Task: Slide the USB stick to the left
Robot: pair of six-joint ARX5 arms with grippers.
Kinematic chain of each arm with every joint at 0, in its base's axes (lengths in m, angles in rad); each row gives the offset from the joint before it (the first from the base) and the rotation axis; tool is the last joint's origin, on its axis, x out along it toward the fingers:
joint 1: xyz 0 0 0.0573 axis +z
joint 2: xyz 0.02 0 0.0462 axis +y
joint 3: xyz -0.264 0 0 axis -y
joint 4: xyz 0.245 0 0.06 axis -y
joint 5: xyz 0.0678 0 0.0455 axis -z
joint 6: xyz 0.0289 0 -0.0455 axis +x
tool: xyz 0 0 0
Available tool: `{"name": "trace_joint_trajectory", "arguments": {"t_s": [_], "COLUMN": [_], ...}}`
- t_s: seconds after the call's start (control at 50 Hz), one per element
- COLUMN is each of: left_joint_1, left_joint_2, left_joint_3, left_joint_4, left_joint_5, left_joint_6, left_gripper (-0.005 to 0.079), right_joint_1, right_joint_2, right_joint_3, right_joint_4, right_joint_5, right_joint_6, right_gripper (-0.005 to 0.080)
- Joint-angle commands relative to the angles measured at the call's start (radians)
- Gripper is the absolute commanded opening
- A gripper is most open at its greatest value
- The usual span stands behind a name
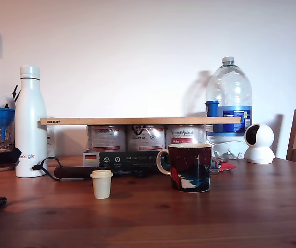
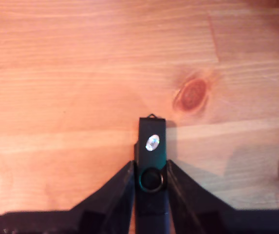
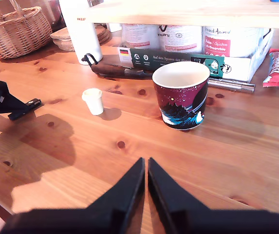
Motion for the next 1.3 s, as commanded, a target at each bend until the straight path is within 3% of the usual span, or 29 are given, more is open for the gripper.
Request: {"name": "trace_joint_trajectory", "arguments": {"t_s": [0.0, 0.2, 0.34, 0.4, 0.62, 0.88, 1.0, 1.06, 1.28], "left_joint_1": [0.003, 0.002, 0.002, 0.002, 0.002, 0.002, -0.002, -0.011, -0.058], "left_joint_2": [0.001, 0.001, 0.001, 0.001, -0.031, -0.203, -0.297, -0.347, -0.513], "left_joint_3": [-0.029, -0.029, -0.029, -0.029, -0.028, -0.028, -0.029, -0.029, -0.029], "left_joint_4": [-0.001, -0.002, 0.010, 0.016, 0.023, -0.040, -0.102, -0.124, -0.202], "left_joint_5": [0.002, 0.002, 0.001, 0.000, 0.000, 0.000, 0.000, 0.000, 0.000], "left_joint_6": [0.006, 0.013, 0.029, 0.047, 0.060, 0.076, 0.075, 0.076, 0.072], "left_gripper": [0.0123, 0.0156, 0.0404, 0.0468, 0.0466, 0.0464, 0.0452, 0.0406, 0.0084], "right_joint_1": [0.000, 0.000, 0.000, 0.000, 0.000, 0.000, 0.000, 0.000, 0.007], "right_joint_2": [0.005, 0.005, 0.005, 0.005, 0.005, 0.005, 0.005, 0.005, 0.005], "right_joint_3": [-0.005, -0.005, -0.005, -0.005, -0.005, -0.005, -0.005, -0.005, -0.005], "right_joint_4": [0.009, 0.009, 0.009, 0.009, 0.008, 0.008, 0.008, 0.008, 0.007], "right_joint_5": [0.002, 0.002, 0.002, 0.002, 0.002, -0.002, -0.038, -0.047, -0.157], "right_joint_6": [0.001, 0.001, 0.001, 0.001, 0.001, 0.004, 0.005, 0.006, 0.027], "right_gripper": [-0.0011, -0.0011, -0.0011, -0.0011, -0.0011, -0.0011, -0.0011, -0.0011, -0.0011]}}
